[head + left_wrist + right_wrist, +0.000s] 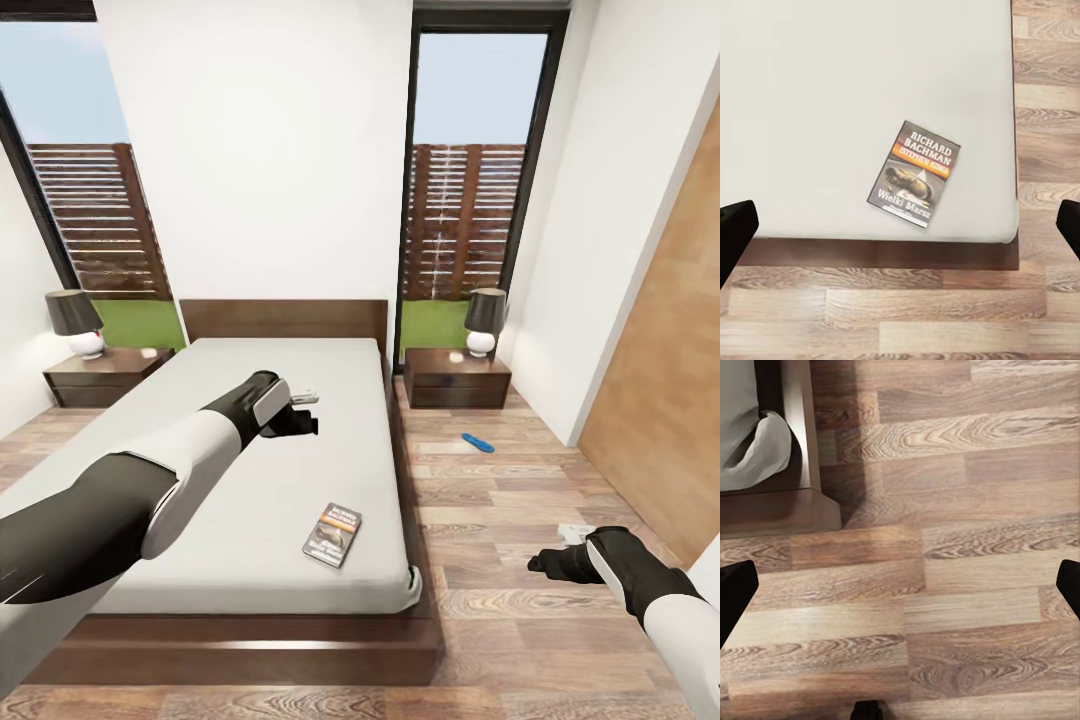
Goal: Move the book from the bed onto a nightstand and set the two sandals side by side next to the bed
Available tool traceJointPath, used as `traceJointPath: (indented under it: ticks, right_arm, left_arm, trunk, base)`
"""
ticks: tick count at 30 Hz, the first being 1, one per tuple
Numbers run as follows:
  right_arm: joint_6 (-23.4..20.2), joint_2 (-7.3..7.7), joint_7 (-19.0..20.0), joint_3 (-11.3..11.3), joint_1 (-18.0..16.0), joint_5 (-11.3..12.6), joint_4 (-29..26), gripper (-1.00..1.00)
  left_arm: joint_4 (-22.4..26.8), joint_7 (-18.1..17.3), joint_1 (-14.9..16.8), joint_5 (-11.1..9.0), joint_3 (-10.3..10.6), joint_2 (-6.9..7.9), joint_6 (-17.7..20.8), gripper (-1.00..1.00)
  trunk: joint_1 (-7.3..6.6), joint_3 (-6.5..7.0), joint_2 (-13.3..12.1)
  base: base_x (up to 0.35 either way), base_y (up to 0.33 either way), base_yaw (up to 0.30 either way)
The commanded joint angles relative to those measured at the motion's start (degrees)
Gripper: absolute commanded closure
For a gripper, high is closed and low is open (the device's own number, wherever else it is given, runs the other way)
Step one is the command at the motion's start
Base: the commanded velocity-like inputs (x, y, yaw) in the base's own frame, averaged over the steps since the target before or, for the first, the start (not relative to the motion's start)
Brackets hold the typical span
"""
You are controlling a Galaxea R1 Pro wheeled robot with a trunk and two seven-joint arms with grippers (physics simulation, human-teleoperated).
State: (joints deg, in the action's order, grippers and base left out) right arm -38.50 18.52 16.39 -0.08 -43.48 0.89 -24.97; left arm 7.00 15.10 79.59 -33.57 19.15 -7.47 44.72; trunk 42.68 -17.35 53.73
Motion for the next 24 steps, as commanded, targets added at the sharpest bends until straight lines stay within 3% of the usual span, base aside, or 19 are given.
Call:
traceJointPath:
  ticks: [1,24]
  right_arm:
    - [-0.31,0.02,0.16,-0.01,-0.03,0.07,-0.08,-1.00]
    - [-0.46,0.05,0.86,0.05,-0.03,0.15,-0.26,-1.00]
  left_arm:
    - [-0.05,0.45,0.04,-0.62,0.27,0.00,0.20,-1.00]
    - [-1.25,0.32,0.04,-0.68,0.27,0.00,0.20,-1.00]
  trunk:
    - [0.23,-0.26,0.47]
    - [5.28,-4.53,9.70]
  base:
    - [0.000,0.000,0.000]
    - [0.000,0.000,0.000]
